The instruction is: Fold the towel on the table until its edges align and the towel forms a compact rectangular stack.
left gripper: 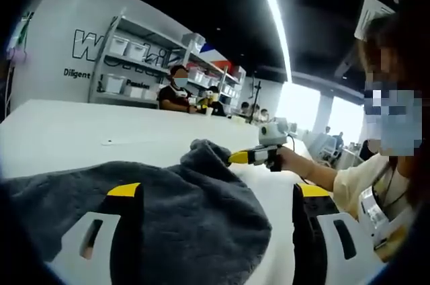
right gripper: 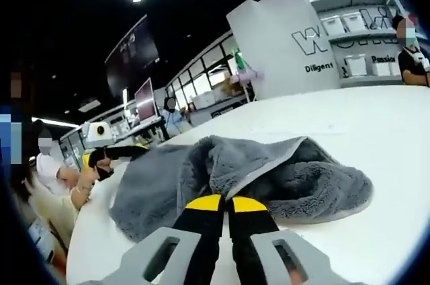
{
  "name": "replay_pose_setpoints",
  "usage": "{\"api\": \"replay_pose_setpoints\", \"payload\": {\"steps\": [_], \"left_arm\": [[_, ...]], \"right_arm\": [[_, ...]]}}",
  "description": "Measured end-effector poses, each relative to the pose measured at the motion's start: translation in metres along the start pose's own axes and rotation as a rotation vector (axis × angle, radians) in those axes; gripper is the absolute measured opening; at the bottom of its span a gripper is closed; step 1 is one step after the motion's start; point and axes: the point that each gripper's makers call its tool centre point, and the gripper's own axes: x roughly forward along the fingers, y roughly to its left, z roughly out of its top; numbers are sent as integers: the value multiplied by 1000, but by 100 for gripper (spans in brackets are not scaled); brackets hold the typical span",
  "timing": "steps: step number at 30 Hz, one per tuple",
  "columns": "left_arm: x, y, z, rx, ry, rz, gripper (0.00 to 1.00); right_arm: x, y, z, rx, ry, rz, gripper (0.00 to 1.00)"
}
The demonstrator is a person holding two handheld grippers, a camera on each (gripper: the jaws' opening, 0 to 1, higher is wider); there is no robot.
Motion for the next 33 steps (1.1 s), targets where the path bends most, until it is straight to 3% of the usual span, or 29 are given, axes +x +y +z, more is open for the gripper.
{"api": "replay_pose_setpoints", "payload": {"steps": [11, 22, 28, 33], "left_arm": [[0, 2, -3, -7, 10, 9, 89], [-1, 3, 1, -22, 1, -4, 89], [-1, 5, 0, -27, -3, -3, 89], [-3, 5, 2, -30, -12, -2, 89]], "right_arm": [[-27, -16, 16, 14, -70, -53, 0], [-75, -53, 41, 40, -177, -189, 0], [-94, -64, 42, -16, -157, -242, 0], [-105, -59, 38, -31, -138, -262, 0]]}}
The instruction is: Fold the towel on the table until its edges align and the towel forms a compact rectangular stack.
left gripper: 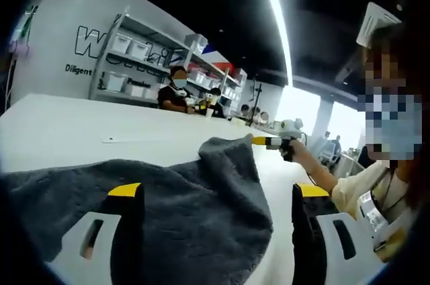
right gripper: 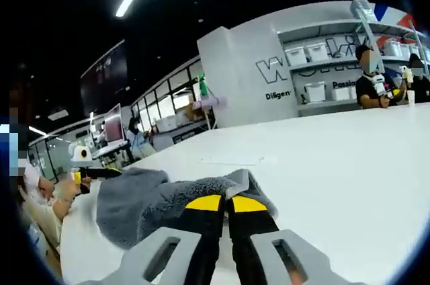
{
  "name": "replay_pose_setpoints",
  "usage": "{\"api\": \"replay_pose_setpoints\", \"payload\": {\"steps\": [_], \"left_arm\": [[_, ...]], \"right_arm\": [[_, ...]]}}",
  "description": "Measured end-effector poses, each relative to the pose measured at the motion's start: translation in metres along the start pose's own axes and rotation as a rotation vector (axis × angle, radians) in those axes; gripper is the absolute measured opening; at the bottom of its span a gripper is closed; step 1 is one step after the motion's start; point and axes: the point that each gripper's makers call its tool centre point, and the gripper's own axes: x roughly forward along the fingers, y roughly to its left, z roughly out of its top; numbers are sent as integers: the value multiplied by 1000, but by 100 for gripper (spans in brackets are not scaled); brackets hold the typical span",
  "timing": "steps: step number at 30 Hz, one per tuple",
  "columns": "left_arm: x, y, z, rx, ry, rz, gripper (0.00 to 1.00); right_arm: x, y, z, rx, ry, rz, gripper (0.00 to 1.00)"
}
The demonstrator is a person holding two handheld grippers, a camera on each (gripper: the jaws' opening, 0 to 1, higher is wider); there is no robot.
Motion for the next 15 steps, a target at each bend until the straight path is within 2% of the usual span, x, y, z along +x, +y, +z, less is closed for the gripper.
{"api": "replay_pose_setpoints", "payload": {"steps": [2, 4, 7, 12, 15], "left_arm": [[-1, 1, 1, -3, -7, 4, 89], [-1, 1, 1, -6, -10, 4, 89], [-1, 1, 0, -7, -10, 6, 89], [-2, 3, 0, -6, -10, 12, 89], [-2, 5, -2, -7, -8, 22, 89]], "right_arm": [[-6, 1, -3, -78, 24, -22, 0], [-10, 3, -5, -117, 33, -31, 0], [-18, 7, -9, -126, 39, -30, 0], [-35, -5, -14, -166, 60, -70, 0], [-48, -11, -20, -155, 73, -99, 0]]}}
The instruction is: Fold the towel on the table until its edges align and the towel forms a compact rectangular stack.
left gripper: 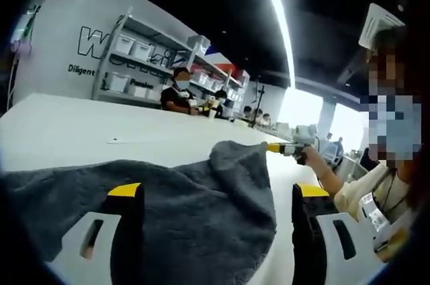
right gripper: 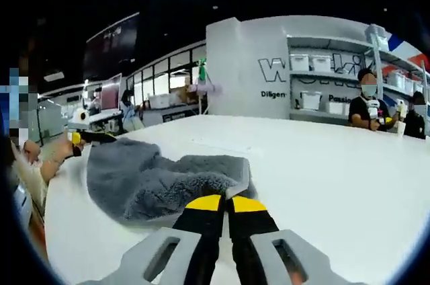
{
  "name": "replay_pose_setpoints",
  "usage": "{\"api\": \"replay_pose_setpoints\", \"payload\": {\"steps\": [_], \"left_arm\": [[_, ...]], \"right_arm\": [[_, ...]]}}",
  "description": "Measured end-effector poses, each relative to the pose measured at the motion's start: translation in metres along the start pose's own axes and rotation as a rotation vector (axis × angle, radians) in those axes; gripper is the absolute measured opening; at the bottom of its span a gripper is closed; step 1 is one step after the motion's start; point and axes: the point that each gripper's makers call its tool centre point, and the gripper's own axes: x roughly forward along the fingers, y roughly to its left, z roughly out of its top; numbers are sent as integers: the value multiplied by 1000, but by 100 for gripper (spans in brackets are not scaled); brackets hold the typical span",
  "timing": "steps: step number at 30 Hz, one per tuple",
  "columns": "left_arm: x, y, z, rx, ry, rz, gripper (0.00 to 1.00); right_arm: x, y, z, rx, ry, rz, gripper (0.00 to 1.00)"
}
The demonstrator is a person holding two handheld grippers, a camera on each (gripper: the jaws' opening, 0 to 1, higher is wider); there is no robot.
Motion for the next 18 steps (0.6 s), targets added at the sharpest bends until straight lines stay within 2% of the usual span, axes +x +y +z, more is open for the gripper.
{"api": "replay_pose_setpoints", "payload": {"steps": [9, 18], "left_arm": [[1, 2, -1, -3, -1, 13, 89], [2, 2, -1, -3, 4, 17, 88]], "right_arm": [[-32, -8, -11, 73, 6, -25, 0], [-58, -11, -17, 44, 32, -61, 0]]}}
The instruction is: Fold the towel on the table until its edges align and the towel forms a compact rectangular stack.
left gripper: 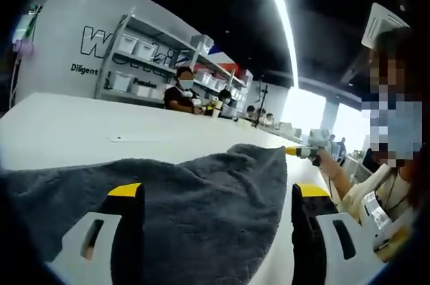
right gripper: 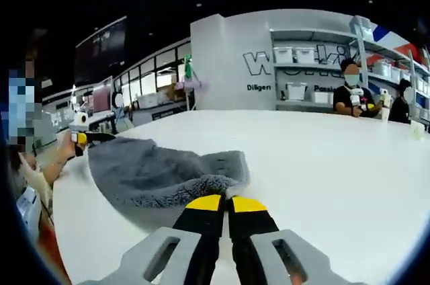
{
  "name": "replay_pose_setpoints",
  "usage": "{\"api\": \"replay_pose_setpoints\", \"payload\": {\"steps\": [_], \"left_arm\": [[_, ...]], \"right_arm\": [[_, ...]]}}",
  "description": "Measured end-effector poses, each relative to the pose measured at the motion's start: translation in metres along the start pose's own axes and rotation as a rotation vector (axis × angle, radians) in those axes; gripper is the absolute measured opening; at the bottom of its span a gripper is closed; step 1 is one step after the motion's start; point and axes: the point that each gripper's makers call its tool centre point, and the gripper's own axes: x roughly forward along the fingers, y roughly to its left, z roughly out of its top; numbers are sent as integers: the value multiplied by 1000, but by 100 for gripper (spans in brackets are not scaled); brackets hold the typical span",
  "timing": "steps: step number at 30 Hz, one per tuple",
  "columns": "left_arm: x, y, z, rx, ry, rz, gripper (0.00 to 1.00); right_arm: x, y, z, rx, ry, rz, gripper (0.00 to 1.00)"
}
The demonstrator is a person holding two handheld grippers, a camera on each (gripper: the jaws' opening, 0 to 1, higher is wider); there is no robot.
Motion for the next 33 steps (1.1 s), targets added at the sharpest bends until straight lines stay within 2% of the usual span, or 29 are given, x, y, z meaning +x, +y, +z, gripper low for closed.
{"api": "replay_pose_setpoints", "payload": {"steps": [11, 23, 29, 33], "left_arm": [[1, 0, -1, -8, 8, 1, 88], [-2, 5, 2, -12, 8, 10, 88], [-3, 5, 2, -12, 9, 10, 88], [-3, 5, 3, -14, 8, 13, 88]], "right_arm": [[-19, -9, -19, 0, 56, -40, 0], [-48, -50, -47, -9, 141, -188, 0], [-59, -82, -63, -138, 247, -326, 0], [-55, -84, -70, -127, 259, -320, 0]]}}
